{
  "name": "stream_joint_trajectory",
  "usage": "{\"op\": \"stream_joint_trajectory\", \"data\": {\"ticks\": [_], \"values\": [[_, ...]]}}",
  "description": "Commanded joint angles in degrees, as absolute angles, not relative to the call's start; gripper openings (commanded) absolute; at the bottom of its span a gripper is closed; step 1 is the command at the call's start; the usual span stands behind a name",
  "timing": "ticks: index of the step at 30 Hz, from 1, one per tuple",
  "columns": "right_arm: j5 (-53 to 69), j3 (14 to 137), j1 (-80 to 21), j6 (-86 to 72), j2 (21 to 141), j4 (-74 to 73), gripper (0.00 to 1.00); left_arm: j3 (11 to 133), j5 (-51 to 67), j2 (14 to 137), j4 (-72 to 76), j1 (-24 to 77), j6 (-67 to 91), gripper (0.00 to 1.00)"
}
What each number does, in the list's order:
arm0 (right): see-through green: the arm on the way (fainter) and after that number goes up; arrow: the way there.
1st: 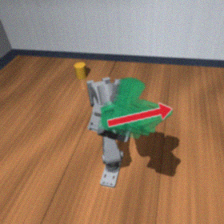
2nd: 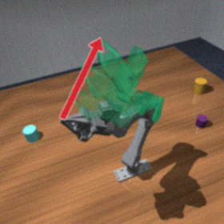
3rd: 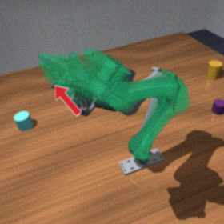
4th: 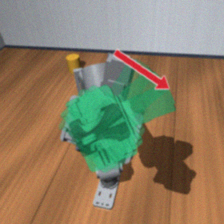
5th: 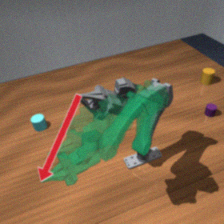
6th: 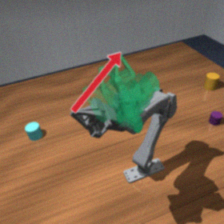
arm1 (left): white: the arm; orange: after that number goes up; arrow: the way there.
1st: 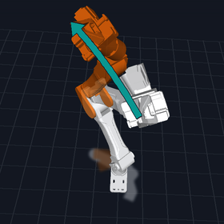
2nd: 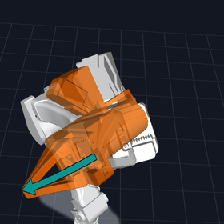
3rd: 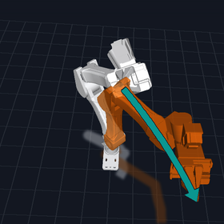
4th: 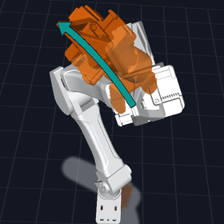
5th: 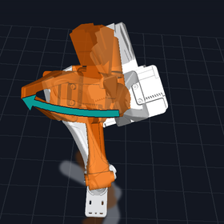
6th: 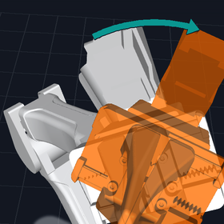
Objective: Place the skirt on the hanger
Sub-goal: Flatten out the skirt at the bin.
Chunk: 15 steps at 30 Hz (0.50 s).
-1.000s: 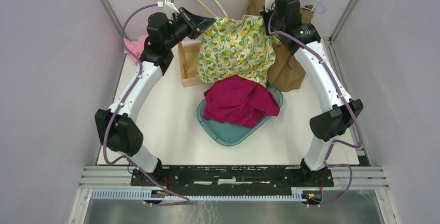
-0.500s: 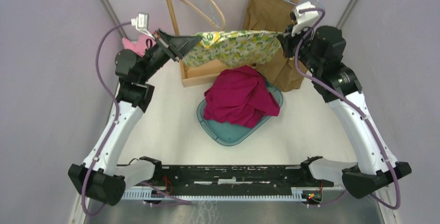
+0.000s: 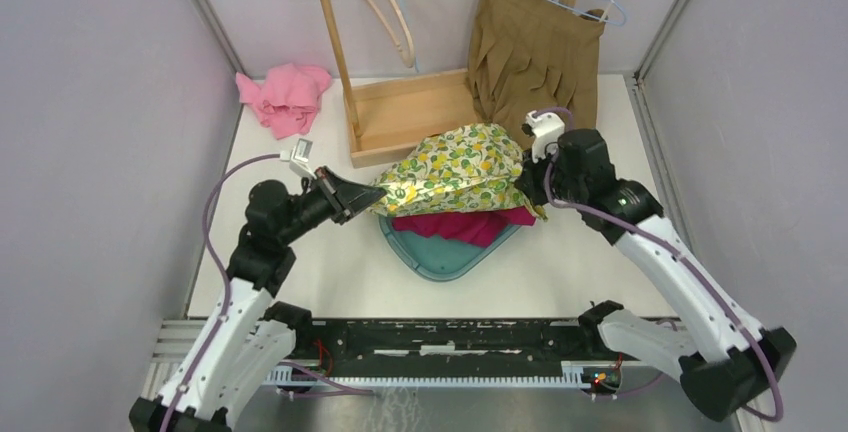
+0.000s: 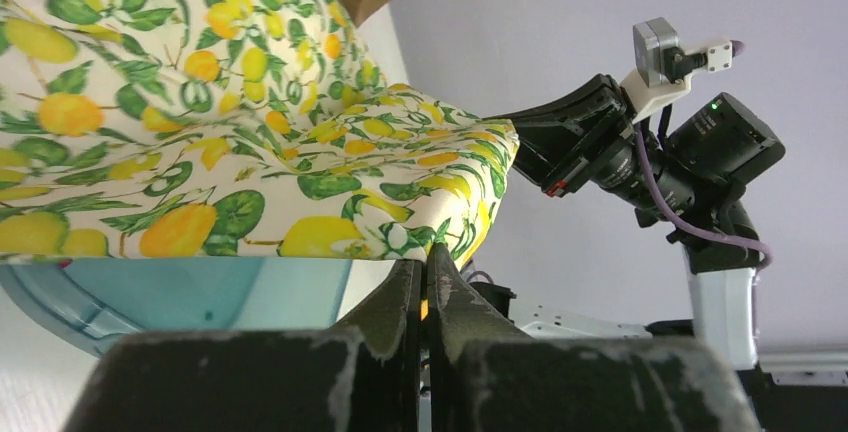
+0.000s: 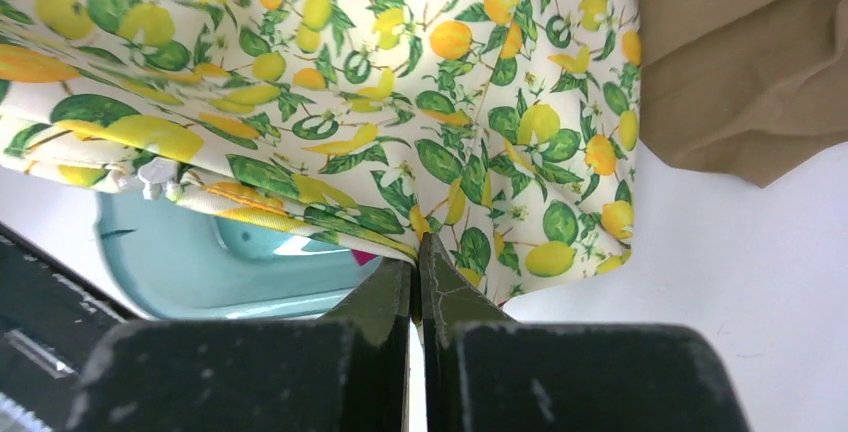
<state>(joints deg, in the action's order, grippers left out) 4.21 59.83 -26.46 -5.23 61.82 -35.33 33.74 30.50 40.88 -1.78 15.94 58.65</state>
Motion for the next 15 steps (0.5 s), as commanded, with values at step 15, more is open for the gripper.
{"op": "stream_joint_trajectory", "data": {"ticks": [15], "values": [[2.9, 62.2, -26.4, -9.5, 53.1, -53.7, 0.02, 35.5, 33.1, 31.6, -13.0, 15.3, 58.0, 0.04]]}}
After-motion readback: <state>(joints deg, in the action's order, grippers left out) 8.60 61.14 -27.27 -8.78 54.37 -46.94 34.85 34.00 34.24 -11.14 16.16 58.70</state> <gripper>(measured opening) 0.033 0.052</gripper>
